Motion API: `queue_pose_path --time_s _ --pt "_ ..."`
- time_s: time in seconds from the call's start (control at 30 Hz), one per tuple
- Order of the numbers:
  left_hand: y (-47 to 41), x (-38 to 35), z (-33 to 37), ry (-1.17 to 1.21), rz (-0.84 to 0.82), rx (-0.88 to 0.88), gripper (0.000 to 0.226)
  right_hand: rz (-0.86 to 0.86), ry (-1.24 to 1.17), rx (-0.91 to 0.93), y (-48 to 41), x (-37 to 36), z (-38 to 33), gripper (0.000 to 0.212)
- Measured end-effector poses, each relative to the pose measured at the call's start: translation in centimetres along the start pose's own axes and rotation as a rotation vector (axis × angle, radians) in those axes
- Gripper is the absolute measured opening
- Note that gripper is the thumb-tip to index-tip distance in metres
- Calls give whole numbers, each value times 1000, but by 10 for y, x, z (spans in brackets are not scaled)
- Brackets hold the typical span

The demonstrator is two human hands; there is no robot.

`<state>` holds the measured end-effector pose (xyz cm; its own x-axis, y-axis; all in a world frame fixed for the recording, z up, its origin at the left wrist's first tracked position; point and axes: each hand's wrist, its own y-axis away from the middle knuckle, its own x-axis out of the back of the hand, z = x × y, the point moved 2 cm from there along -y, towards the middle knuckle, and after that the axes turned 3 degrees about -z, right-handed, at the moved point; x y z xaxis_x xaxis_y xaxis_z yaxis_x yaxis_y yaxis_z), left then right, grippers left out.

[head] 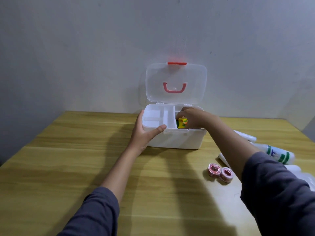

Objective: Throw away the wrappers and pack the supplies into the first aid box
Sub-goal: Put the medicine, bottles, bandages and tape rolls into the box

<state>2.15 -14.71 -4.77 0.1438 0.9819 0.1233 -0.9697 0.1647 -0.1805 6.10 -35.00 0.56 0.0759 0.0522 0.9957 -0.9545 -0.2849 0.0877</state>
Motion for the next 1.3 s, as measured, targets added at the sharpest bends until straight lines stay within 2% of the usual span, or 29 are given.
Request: queue_pose_path --time_s 0.17,0.4,0.6,0.7,0.8,0.97,1.07,1.2,1.3 --pt "-1 1 -3 11 -3 -10 118 -20 7 3 0 -1 3 54" --pt "-1 0 -1 15 3 -12 116 51 -25 34 -2 0 -9 50" --pt "0 3 2 -16 -9 -4 123 37 -113 43 4 5 -8 44" --pt "0 1 4 -31 -21 -23 119 69 -216 15 19 11 -1 45" --pt "3 -1 8 -28 -13 -23 114 147 -373 -39 46 18 8 42" --pt "8 1 9 -58 -3 10 121 279 -581 -130 116 25 26 38" --pt "14 -2 14 -78 28 18 110 257 -659 -223 165 12 46 40" --pt "16 -4 16 -97 51 -2 109 210 -706 -362 231 -11 69 45" --pt "14 -7 14 -104 69 5 84 144 -648 -455 270 -30 83 48"
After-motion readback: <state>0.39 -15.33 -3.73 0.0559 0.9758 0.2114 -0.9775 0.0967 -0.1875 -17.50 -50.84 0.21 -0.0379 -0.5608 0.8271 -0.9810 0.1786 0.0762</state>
